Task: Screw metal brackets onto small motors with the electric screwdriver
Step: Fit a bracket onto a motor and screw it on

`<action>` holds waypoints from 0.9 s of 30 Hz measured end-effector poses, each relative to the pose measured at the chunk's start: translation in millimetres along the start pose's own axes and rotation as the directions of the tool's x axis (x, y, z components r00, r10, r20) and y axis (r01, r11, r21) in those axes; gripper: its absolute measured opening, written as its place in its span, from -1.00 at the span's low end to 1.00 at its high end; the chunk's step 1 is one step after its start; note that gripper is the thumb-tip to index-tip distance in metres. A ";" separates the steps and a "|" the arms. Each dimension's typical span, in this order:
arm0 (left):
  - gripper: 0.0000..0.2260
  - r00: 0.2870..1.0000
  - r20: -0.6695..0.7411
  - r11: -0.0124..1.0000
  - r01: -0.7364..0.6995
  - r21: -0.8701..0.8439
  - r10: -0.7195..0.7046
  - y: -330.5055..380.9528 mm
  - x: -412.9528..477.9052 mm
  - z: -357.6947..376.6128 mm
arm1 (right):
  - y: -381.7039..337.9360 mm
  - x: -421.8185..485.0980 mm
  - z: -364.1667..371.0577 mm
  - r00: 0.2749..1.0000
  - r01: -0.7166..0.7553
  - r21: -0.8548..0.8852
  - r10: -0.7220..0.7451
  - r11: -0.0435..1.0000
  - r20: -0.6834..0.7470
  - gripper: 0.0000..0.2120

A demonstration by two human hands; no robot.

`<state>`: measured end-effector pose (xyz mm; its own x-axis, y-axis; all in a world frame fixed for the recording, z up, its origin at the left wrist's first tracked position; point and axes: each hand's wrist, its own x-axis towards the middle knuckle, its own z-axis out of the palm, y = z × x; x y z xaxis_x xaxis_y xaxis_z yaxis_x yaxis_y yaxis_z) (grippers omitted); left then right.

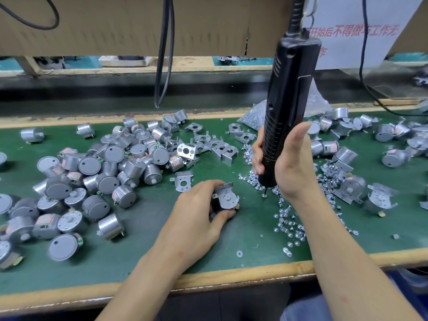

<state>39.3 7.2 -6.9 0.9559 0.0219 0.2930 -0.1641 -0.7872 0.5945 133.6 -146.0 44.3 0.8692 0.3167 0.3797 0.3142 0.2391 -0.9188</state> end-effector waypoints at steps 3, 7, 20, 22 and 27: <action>-0.61 1.000 -0.003 1.000 0.000 -0.003 0.000 0.3 -0.2 -0.1 | 0.0 0.7 0.7 1.000 -0.008 -0.009 0.008 1.000 -0.002 -0.31; -0.61 1.000 -0.001 1.000 -0.002 -0.010 0.002 -0.7 -0.3 0.2 | -2.5 1.1 2.3 1.000 -0.016 -0.012 0.016 1.000 -0.010 -0.31; -0.64 0.999 -0.016 0.998 -0.049 0.036 0.050 2.2 1.1 -1.0 | -26.8 0.5 37.4 0.994 0.089 0.120 -0.095 0.989 0.044 -0.35; -0.66 0.999 -0.001 0.999 -0.044 0.028 0.044 3.7 1.7 -1.9 | -25.4 -1.2 43.1 0.995 0.081 0.129 -0.088 0.988 0.046 -0.33; -0.75 0.999 -0.010 0.999 -0.035 0.001 0.035 3.8 1.1 -2.9 | -19.4 -3.5 53.0 0.997 0.052 0.125 -0.058 0.991 0.045 -0.27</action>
<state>39.1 6.0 -2.1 0.9471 0.0001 0.3210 -0.1976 -0.7881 0.5830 104.3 -103.1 66.6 0.8316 0.3429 0.4369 0.3089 0.3682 -0.8769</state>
